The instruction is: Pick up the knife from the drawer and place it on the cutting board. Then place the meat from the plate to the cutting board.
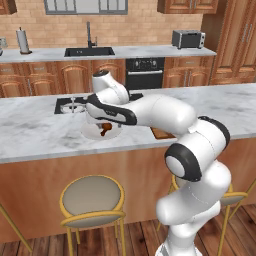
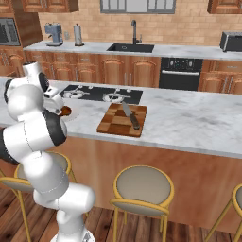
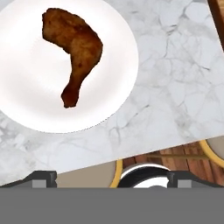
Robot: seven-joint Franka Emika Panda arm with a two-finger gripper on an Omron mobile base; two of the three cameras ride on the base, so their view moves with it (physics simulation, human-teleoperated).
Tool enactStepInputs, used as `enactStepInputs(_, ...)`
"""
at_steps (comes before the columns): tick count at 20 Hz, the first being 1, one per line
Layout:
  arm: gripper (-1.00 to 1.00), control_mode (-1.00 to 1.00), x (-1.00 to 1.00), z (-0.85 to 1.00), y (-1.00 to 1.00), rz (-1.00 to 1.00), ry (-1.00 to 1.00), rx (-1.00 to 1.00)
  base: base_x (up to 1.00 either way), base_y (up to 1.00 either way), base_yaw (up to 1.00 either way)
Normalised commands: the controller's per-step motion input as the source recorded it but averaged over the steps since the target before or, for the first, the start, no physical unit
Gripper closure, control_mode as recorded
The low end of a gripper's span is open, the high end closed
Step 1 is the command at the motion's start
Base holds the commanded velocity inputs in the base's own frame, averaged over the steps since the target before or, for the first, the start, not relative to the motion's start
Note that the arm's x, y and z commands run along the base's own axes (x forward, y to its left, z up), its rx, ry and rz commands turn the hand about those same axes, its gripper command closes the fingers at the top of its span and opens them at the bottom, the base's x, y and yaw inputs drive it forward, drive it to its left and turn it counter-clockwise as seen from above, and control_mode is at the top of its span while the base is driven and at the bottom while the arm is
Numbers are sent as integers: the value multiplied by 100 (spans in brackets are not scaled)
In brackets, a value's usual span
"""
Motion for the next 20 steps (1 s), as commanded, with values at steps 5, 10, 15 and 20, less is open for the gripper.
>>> enactStepInputs(5, -100, -100, 1, -12, -4, 0, 3, 1, 0, 0, 0)
enactStepInputs(10, -100, -100, 11, -13, 0, 0, 0, 0, 0, 0, 0)
enactStepInputs(15, -100, -100, 20, 0, 15, -2, 0, -1, 0, 0, 0)
enactStepInputs(20, -100, -100, 17, 0, 9, -8, 0, 0, 0, 0, 0)
